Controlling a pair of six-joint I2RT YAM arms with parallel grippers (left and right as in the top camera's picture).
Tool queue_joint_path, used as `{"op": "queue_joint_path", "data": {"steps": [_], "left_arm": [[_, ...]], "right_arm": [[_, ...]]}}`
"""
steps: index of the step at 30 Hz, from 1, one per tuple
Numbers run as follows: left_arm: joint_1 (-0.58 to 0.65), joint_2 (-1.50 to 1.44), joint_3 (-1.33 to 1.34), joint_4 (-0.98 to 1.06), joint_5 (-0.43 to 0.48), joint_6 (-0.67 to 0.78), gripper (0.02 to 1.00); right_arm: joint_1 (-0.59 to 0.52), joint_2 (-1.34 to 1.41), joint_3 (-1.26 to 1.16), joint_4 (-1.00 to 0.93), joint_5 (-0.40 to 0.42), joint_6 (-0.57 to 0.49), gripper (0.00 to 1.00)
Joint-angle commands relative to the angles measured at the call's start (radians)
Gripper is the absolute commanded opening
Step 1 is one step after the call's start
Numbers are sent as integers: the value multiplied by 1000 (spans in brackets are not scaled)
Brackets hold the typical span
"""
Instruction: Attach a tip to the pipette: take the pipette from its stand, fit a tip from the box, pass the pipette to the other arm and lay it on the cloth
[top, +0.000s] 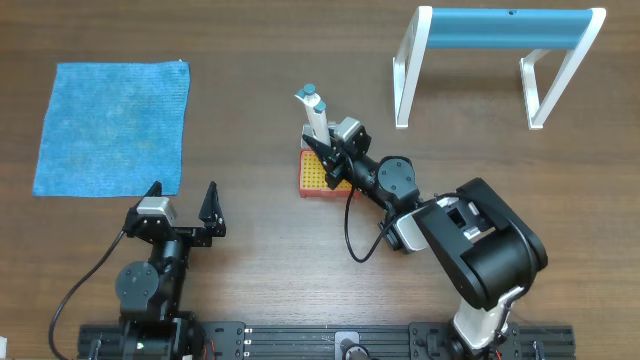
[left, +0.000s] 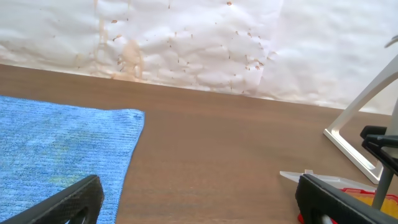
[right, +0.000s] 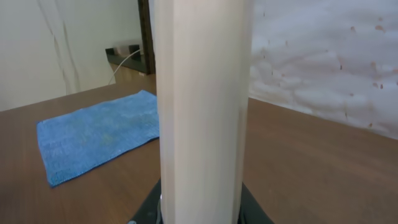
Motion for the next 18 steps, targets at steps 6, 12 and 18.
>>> {"op": "queue_joint_path", "data": {"steps": [6,12,18], "left_arm": [[-4,-5,-3,-4,-11,16,996],[-4,-5,-3,-4,-11,16,998],[-4,-5,-3,-4,-11,16,998]], "right_arm": [[-5,-174,61,2,-6,-7,77],[-5,-504,137,-543,-222,-7,77],[14,-702,305,-1115,-260,-7,77]]}}
